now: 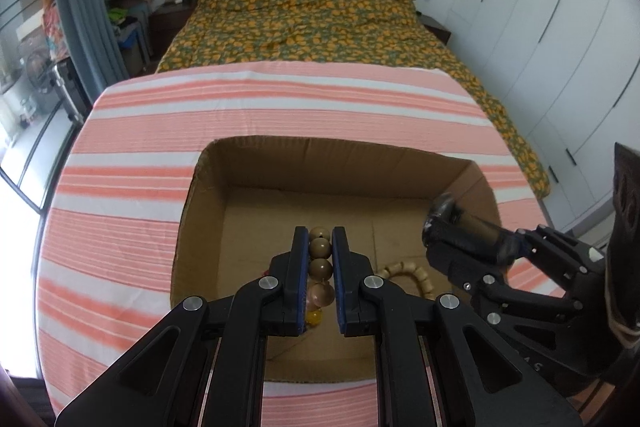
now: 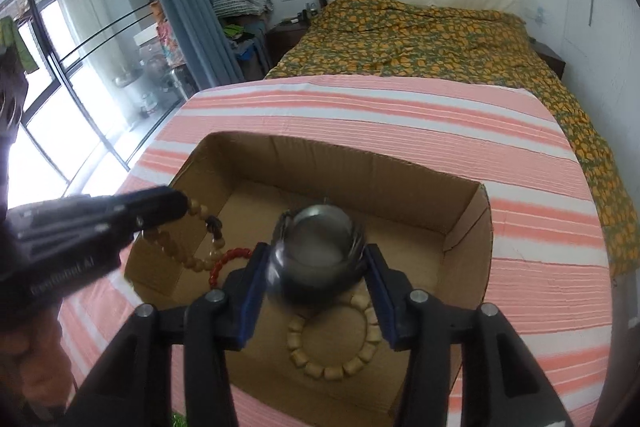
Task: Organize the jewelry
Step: 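Carry the sunglasses and brown bracelet into the box and open both tools, then withdraw both open tools from the box back over the remaining jewelry, then close the left tool on the gold bangle while the right tool closes on the keychain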
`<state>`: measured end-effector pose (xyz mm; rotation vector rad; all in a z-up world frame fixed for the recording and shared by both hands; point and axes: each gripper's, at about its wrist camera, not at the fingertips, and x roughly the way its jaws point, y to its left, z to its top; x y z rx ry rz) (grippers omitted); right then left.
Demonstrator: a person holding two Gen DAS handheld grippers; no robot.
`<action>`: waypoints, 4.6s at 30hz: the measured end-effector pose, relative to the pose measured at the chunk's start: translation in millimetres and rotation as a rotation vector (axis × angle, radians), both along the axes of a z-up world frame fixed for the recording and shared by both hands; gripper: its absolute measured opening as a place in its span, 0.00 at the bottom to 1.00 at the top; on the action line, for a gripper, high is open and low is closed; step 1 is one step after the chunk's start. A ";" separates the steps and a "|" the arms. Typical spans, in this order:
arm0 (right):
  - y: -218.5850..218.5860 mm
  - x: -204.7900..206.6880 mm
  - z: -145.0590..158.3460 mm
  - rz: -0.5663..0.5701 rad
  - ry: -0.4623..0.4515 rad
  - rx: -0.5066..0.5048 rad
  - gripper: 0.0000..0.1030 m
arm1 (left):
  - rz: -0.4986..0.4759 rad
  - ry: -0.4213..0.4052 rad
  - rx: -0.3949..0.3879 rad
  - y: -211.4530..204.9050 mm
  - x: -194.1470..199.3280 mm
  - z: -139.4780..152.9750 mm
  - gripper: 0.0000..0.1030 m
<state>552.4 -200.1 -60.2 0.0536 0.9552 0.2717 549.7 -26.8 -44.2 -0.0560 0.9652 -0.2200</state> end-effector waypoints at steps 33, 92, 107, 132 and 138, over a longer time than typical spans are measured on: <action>-63.5 -355.9 -46.3 -0.155 -0.106 -0.146 0.67 | 0.105 -0.219 0.144 113.2 -340.0 -29.6 0.93; -47.2 -381.7 -100.3 -0.183 -0.037 -0.150 0.79 | 0.144 -0.071 0.056 113.3 -353.5 -104.5 0.93; -2.3 -348.9 -88.0 -0.060 -0.036 -0.061 0.79 | 0.134 -0.017 0.125 99.7 -332.5 -124.3 0.93; 68.7 -282.7 -110.8 0.037 -0.007 -0.184 0.79 | 0.171 0.027 0.157 95.1 -318.1 -140.5 0.98; 70.6 -276.5 -109.0 0.027 -0.013 -0.181 0.60 | 0.172 0.022 0.153 95.1 -318.2 -140.2 0.96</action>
